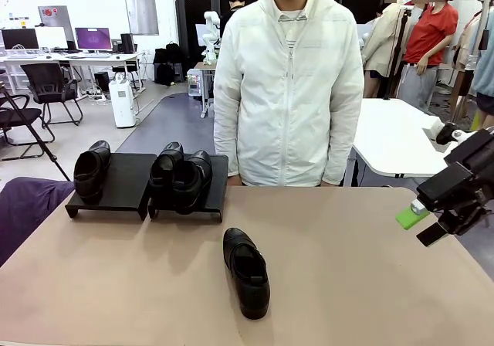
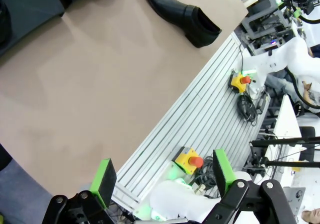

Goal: Organize the shoes by placing them on the stand.
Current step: Place the Shoe from the middle of the table onto the Shoes Stand.

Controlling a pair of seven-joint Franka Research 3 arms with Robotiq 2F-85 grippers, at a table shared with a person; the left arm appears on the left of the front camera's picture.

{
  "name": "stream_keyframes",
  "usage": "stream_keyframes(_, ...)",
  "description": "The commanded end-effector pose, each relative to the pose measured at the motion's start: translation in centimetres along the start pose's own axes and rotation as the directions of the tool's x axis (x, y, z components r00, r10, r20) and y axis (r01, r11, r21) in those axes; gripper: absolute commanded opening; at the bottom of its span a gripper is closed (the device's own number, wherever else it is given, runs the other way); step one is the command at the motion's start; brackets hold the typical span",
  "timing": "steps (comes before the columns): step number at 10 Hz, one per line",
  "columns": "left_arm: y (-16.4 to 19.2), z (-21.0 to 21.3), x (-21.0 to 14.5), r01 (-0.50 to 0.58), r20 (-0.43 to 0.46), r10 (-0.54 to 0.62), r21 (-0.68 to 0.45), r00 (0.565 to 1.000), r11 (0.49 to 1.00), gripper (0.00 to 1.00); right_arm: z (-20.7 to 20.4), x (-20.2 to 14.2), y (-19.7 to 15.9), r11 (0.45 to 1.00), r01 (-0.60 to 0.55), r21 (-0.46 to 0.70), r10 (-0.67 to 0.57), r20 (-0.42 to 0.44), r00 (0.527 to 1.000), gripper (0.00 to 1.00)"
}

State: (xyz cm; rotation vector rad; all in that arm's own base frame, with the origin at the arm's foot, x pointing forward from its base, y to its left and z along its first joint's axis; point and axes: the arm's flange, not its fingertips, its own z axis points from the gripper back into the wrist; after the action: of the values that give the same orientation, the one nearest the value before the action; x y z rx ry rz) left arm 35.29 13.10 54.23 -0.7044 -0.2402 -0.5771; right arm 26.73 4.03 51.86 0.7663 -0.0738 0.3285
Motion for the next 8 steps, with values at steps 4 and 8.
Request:
stream_keyframes(4, -18.9, -20.2, 14.5, -0.145, -0.164, 0.180, 0.205, 0.970, 0.968, 1.00, 0.5, 0.0, 0.3, 1.000, 0.010, 0.011, -0.010, 0.001, 1.000, 1.00)
stream_keyframes(8, -25.3, -33.9, 16.9, -0.275, 0.010, 0.303, 0.454, 0.953, 0.848, 1.00, 0.5, 0.0, 0.3, 1.000, 0.010, 0.011, -0.010, 0.001, 1.000, 1.00)
